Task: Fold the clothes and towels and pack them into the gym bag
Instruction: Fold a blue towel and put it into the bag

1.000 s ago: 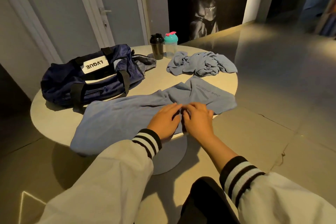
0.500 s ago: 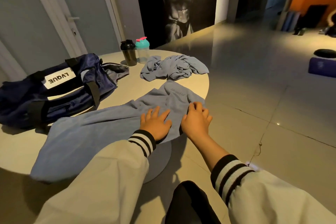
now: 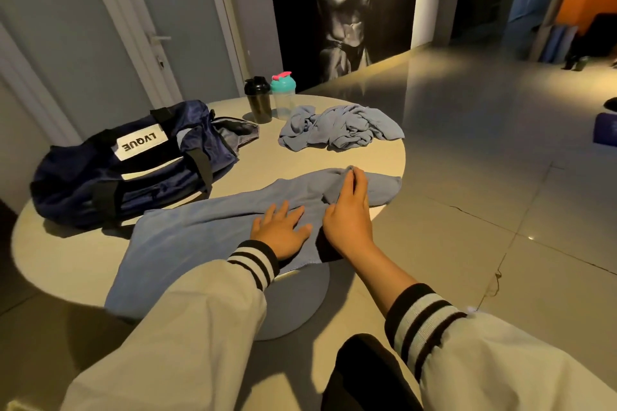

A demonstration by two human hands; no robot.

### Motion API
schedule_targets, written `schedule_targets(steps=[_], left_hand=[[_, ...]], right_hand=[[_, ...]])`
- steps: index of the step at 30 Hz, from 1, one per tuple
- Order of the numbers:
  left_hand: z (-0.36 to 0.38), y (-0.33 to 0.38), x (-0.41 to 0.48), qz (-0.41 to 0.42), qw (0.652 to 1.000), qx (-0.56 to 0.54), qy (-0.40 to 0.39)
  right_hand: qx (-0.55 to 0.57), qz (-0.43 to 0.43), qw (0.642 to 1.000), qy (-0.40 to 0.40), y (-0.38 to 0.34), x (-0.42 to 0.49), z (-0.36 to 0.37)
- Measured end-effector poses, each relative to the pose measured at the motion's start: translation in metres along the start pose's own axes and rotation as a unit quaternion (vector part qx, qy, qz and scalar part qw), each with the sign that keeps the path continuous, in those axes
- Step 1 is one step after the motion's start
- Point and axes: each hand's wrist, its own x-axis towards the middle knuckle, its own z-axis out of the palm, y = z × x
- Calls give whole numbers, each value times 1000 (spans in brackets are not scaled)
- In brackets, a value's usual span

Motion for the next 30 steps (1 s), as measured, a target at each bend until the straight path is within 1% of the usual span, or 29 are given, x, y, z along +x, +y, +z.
schedule_targets(steps=[1,2,3,4,5,6,7,8,9,10,11,12,13,14,15,16,17,18,19,21,23,25,26,27,29,30], left_hand=[[1,0,-1,13,998,-54,2],[0,-1,-3,36,988,-149,27],[-3,0,-8,48,951,-297,66],[-9,0,-14,44,880,-462,102],[-15,-3,-22,28,788,-600,131],[-24,-7,-32,12,703,-695,153],[-32,-16,-40,6,646,-745,168],[-38,-28,-46,4,614,-767,188],[-42,-45,-50,-1,595,-775,214],[-45,-62,-54,-13,583,-777,237],[-44,-84,-54,-40,594,-760,261],[-44,-102,-58,-65,627,-722,285],[-40,-119,-62,-93,682,-661,299],[-35,-130,-65,-106,743,-592,294],[-29,-137,-66,-111,803,-516,277],[-22,-139,-66,-110,849,-450,255],[-16,-137,-66,-98,887,-386,236],[-11,-133,-66,-83,916,-324,222],[-8,-130,-65,-75,938,-267,209],[-3,-121,-61,-74,960,-196,185],[2,-110,-58,-49,966,-196,161],[4,-97,-56,14,965,-212,154],[3,-91,-55,39,970,-194,145],[1,-86,-53,46,978,-151,136],[-1,-79,-49,14,988,-58,143],[-1,-78,-47,-8,987,-38,154]], right_hand=[[11,-24,1000,-5,-7,-1,3],[18,-54,998,-12,-14,-1,6],[18,-79,997,-18,-21,-1,9],[11,-95,995,-20,-30,1,13],[-3,-111,993,-28,-39,1,18],[-24,-141,988,-56,-49,1,23],[-40,-194,974,-107,-61,-1,29],[-43,-253,950,-181,-73,-5,36],[-34,-294,917,-267,-82,-10,43],[-21,-305,889,-342,-88,-16,50],[-7,-298,878,-374,-88,-21,57],[5,-278,888,-366,-85,-27,63],[4,-252,909,-333,-79,-31,68],[-11,-229,927,-296,-72,-33,72],[-40,-211,936,-280,-65,-35,77],[-74,-203,934,-284,-60,-35,80],[-108,-205,926,-297,-56,-35,82],[-136,-216,918,-303,-53,-34,83],[-159,-231,912,-300,-48,-33,84],[-210,-239,905,-282,-39,-28,81],[-264,-195,905,-272,-29,-22,74],[-296,-146,907,-262,-23,-13,65],[-301,-122,911,-255,-21,-9,60],[-304,-96,915,-246,-19,-5,54],[-322,-51,918,-224,-17,3,44],[-337,-36,916,-214,-16,6,41]])
